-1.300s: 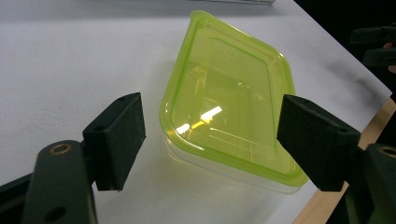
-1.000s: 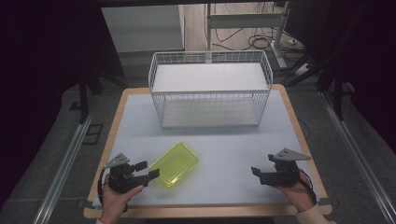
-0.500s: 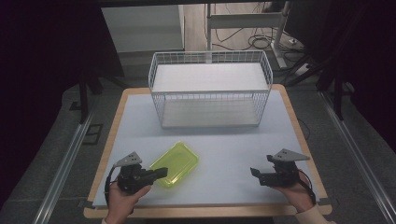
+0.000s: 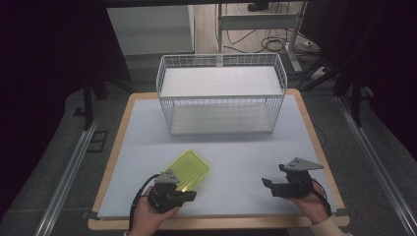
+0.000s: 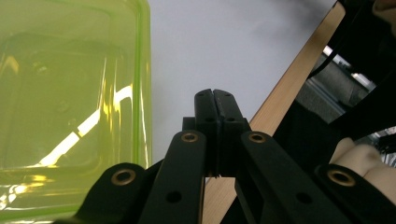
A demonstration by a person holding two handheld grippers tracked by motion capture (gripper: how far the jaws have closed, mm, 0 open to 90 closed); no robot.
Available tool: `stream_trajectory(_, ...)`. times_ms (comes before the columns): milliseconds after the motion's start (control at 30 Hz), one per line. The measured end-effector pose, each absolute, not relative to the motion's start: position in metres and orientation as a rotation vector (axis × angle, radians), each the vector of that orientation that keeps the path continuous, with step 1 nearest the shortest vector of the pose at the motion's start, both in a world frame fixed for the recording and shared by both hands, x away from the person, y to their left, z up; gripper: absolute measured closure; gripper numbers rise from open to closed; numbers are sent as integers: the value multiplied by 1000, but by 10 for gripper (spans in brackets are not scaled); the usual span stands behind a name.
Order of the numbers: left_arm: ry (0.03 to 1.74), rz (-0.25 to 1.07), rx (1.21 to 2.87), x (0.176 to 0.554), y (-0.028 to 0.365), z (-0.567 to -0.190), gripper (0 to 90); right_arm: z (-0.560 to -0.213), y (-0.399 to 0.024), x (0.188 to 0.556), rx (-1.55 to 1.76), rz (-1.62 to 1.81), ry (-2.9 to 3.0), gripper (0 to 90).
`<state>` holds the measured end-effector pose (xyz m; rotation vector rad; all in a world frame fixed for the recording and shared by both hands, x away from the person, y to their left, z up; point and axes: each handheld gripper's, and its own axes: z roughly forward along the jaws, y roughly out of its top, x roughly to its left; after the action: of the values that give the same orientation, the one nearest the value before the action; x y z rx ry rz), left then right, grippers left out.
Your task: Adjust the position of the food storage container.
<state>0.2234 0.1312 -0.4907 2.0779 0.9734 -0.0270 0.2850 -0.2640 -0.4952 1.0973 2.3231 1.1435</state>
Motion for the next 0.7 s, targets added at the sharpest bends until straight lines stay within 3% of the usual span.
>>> stream_trajectory(700,1035,26,2170,218,139,-501,900,-496,-264,285,1097,1130,2328,170)
